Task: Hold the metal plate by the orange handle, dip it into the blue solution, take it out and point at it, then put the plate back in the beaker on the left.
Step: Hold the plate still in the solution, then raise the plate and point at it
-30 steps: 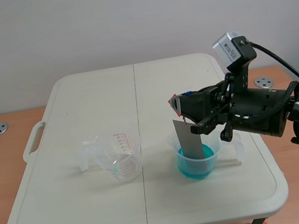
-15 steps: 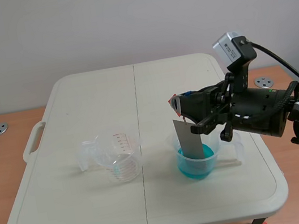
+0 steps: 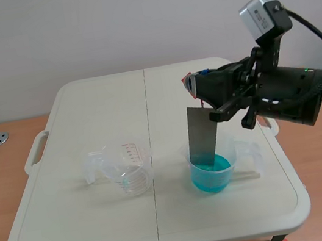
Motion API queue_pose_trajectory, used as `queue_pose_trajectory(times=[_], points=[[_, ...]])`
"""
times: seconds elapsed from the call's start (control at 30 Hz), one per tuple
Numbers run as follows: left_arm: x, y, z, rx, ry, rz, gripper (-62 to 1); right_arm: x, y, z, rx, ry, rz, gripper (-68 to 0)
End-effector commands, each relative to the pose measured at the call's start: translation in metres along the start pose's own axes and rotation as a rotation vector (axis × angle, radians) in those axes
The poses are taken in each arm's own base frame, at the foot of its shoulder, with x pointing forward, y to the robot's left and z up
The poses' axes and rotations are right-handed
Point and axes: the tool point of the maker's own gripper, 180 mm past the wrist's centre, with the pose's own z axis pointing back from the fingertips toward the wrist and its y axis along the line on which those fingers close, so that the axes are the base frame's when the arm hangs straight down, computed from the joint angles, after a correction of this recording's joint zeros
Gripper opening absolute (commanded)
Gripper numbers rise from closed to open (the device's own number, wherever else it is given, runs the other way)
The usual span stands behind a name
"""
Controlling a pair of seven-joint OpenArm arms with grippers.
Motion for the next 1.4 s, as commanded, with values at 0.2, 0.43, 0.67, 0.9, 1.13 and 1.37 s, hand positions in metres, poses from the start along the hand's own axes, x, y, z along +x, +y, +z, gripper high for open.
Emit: queue_pose_trajectory(times=[0.2,0.43,0.67,0.9,1.13,1.37], points=[[0.020,0.006,0.002,0.014,-0.091,-0.005,-55.1,0.042,0.022,0.009,0.038,-0.078,0.101,-66.4],[0.094,0.056,0.028,0.146,-0.322,-0.088,-55.1,0.073,0.036,0.015,0.060,-0.138,0.146,-66.4],[0.190,0.075,0.066,0.177,-0.574,-0.289,-55.1,0.095,0.049,0.019,0.079,-0.180,0.194,-66.4],[0.270,0.048,0.084,0.083,-0.768,-0.477,-55.1,0.109,0.060,0.021,0.101,-0.210,0.227,-66.4],[0.318,-0.004,0.079,-0.153,-0.848,-0.612,-55.2,0.117,0.066,0.023,0.116,-0.234,0.231,-66.4],[0.335,-0.057,0.054,-0.312,-0.865,-0.705,-55.1,0.116,0.066,0.023,0.116,-0.233,0.232,-66.4]])
